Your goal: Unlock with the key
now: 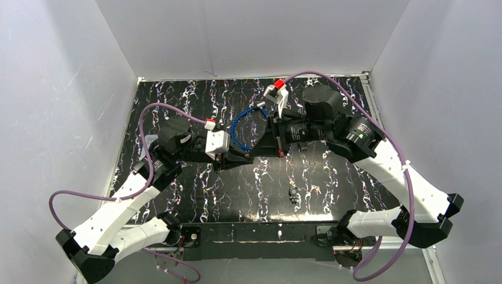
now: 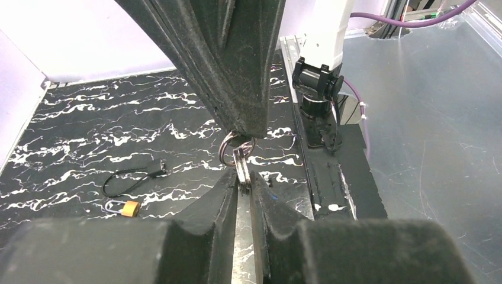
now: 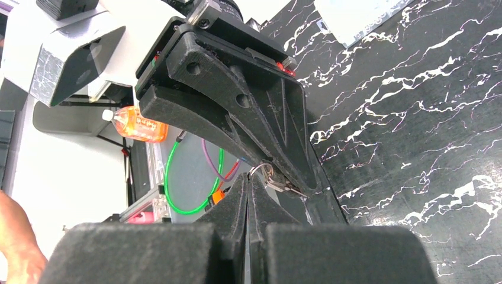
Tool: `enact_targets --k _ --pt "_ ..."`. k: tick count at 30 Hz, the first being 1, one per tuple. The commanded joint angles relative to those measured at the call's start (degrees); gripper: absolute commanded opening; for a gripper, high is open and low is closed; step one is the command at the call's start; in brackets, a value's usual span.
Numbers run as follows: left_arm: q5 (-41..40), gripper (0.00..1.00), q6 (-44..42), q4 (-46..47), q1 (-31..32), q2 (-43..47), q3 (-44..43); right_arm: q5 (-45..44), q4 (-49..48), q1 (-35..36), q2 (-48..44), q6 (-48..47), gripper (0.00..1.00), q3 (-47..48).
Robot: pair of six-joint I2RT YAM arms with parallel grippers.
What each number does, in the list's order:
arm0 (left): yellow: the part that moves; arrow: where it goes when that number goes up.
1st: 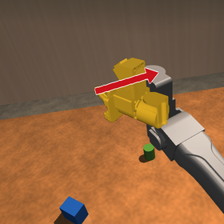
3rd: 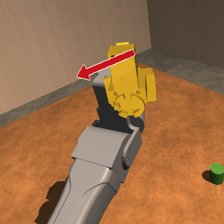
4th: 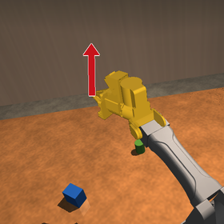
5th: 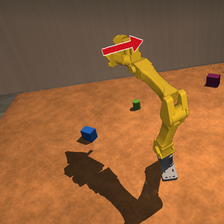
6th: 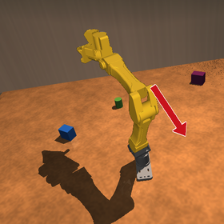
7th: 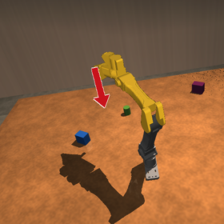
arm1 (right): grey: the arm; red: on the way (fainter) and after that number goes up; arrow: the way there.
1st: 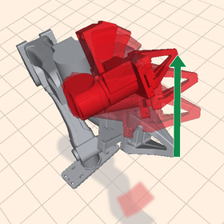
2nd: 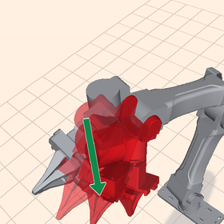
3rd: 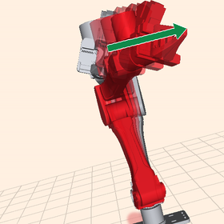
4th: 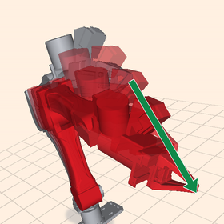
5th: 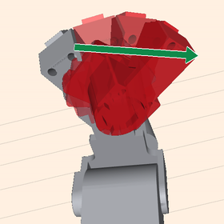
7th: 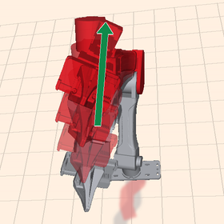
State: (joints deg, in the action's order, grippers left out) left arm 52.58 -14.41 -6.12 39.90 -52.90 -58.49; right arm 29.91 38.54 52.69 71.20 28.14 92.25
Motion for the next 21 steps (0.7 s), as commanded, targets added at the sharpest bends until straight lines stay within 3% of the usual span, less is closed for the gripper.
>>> enact_targets --k 1,11,17,21 --pt "0.27 0.12 -1.03 -0.92 0.42 1.24 -2.43 -0.90 -3.27 0.31 -2.62 -0.33 0.01 -0.81" --pt "-2.65 0.01 -2.34 -3.96 0.41 3.34 -2.75 -3.00 -3.57 0.31 -5.20 0.00 0.01 -4.44" --pt "-2.95 0.02 -3.06 -6.35 0.42 3.93 -4.05 -4.83 -3.05 0.28 -6.40 -0.25 0.01 -5.59" --pt "-2.10 0.10 -2.75 -7.92 0.42 4.05 -4.84 -5.36 -3.10 0.30 -6.74 -0.24 0.01 -5.87"
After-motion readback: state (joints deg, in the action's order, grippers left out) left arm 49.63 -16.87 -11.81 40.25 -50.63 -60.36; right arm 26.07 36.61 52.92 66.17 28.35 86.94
